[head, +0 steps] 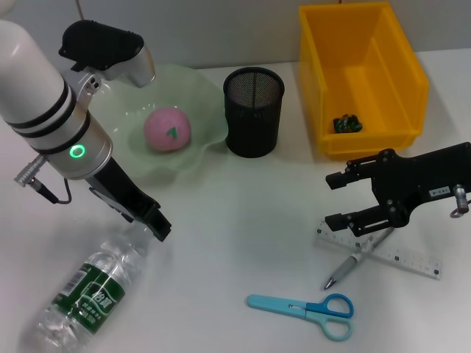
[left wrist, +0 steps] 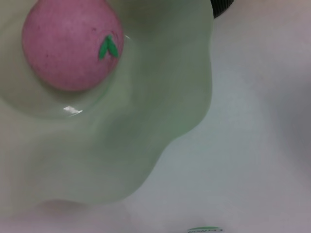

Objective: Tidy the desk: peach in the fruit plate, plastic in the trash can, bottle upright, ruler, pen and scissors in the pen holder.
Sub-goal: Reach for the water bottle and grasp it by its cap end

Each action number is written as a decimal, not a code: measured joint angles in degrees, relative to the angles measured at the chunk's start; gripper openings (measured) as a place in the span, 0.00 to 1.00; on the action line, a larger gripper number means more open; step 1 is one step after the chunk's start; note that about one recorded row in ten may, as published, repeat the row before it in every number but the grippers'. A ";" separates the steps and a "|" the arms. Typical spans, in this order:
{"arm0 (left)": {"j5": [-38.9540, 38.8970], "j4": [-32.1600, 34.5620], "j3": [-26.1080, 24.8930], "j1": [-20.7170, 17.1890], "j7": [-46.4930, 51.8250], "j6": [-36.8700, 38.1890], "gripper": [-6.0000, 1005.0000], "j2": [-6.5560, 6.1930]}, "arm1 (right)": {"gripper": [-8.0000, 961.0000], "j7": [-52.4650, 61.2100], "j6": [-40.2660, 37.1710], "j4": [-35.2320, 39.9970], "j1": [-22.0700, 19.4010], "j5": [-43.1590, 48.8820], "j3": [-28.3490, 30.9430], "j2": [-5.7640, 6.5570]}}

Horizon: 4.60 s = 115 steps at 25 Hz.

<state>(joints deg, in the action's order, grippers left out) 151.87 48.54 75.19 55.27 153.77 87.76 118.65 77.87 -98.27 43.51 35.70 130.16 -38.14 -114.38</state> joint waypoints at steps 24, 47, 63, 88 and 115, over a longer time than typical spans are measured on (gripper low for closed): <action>0.79 6.62 -4.37 -1.12 -0.66 1.21 0.67 -0.13 | 0.77 0.00 0.00 -0.09 -0.19 0.00 0.00 0.04; -43.83 5.25 -29.82 -10.23 -26.08 1.88 0.66 -0.58 | 0.77 0.05 -0.09 0.25 -0.28 0.00 0.00 0.17; -70.98 -0.90 -7.68 -21.27 -71.61 -25.45 0.66 0.33 | 0.77 0.67 0.06 0.26 -0.65 0.02 0.00 0.31; -147.47 -6.31 9.67 -30.97 -141.72 -43.03 0.66 0.37 | 0.77 2.48 0.09 0.66 -1.02 0.89 0.18 0.40; -182.21 57.35 11.67 -28.10 -154.72 -158.98 0.71 -0.31 | 0.77 2.97 0.09 0.96 -0.66 0.88 0.09 0.30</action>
<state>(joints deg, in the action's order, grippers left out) -30.34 105.89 86.85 27.17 -0.95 -71.22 118.34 80.84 -98.18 44.47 35.04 131.04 -38.05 -114.08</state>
